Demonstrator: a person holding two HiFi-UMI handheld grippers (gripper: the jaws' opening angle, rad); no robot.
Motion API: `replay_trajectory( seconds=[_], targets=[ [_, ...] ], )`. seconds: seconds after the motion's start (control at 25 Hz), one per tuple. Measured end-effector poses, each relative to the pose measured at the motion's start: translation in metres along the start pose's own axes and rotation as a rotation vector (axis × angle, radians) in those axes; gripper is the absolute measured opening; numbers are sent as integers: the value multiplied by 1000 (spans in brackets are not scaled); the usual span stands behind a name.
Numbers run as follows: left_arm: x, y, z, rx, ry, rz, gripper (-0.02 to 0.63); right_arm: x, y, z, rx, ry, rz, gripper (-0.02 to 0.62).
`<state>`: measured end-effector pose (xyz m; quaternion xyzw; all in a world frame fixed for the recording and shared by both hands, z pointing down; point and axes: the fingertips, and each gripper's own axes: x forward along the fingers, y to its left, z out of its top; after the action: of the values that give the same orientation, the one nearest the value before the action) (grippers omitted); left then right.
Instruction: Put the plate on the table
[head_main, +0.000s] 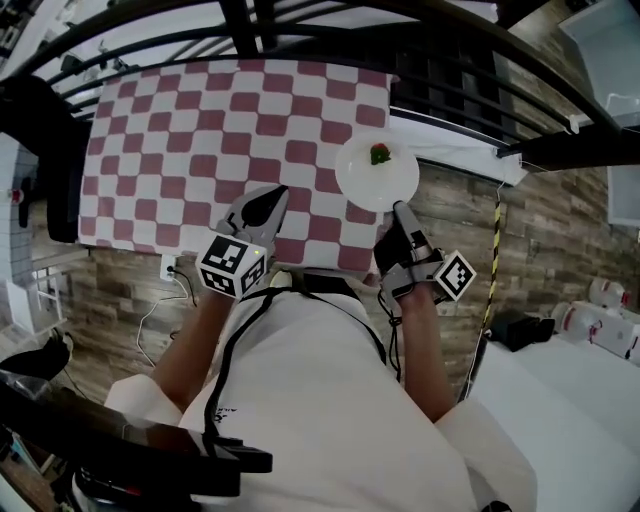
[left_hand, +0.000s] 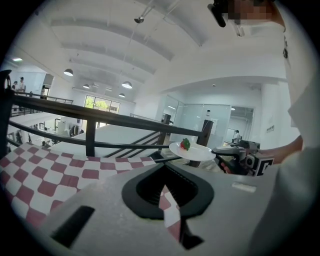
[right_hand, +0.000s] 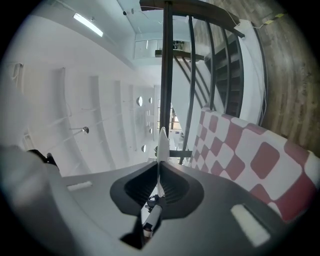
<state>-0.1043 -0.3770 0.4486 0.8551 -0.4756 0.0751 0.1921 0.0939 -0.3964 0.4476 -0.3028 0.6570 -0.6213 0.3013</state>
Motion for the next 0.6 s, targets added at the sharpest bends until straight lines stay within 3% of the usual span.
replay_trajectory(
  seconds=[0.6],
  targets=[
    [101,29,17,-12,25,87,8,95,-49,100,-2,99,-14,23]
  ],
)
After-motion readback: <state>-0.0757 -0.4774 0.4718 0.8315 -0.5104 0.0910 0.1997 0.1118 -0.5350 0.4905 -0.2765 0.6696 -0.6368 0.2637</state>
